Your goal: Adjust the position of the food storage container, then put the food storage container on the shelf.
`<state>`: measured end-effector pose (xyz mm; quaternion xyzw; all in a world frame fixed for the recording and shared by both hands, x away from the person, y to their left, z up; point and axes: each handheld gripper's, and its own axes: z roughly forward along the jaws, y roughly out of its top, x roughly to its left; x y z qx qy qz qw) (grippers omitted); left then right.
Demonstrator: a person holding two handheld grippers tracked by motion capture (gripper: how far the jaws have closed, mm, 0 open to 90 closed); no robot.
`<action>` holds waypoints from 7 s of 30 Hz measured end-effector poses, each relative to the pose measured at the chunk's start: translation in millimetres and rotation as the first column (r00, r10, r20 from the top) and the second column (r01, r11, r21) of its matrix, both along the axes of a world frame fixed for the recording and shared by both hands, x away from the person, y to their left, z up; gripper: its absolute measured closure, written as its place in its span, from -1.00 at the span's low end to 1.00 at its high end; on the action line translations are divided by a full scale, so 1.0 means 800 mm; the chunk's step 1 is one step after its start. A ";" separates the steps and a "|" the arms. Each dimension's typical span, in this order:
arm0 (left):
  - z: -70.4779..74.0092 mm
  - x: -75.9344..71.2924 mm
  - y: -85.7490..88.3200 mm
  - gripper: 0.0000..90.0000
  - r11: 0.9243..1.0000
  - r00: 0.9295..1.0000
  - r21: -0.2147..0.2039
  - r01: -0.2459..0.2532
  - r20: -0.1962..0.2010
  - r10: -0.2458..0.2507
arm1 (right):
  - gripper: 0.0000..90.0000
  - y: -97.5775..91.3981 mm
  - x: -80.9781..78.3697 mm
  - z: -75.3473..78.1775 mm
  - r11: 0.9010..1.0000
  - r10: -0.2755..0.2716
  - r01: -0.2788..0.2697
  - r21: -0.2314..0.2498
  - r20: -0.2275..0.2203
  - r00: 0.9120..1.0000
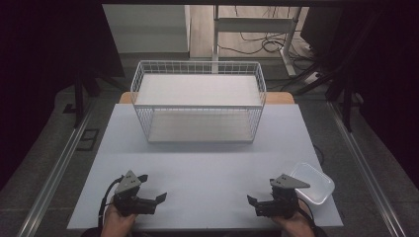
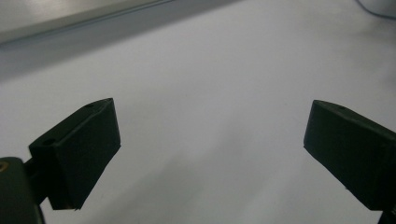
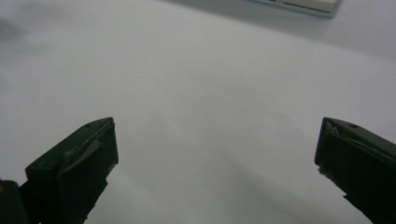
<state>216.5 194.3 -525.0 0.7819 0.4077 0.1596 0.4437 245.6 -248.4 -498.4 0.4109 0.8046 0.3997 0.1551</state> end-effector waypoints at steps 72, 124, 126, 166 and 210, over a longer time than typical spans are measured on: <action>0.000 0.002 0.006 -0.94 0.998 0.998 0.029 -0.049 -0.031 0.050 | 0.97 -0.210 0.001 0.035 0.848 -0.528 0.525 -0.069 -0.024 0.849; 0.000 0.003 0.007 -0.93 0.999 0.998 0.023 -0.044 -0.048 0.045 | 0.97 0.033 0.092 0.006 0.999 0.052 -0.051 0.014 -0.167 0.985; 0.000 0.003 0.006 -0.92 0.999 0.998 0.024 -0.043 -0.050 0.044 | 0.97 0.044 0.093 0.006 0.997 0.073 -0.071 0.017 -0.171 0.982; -0.003 0.004 0.001 -0.92 1.000 0.998 0.029 0.005 -0.058 -0.003 | -0.86 0.047 0.048 0.006 0.989 0.147 -0.147 -0.026 -0.006 0.989; 0.031 0.106 -0.078 -0.88 0.985 0.982 -0.037 0.166 -0.091 -0.168 | -0.93 0.108 0.084 0.024 0.978 0.209 -0.208 0.022 -0.054 0.976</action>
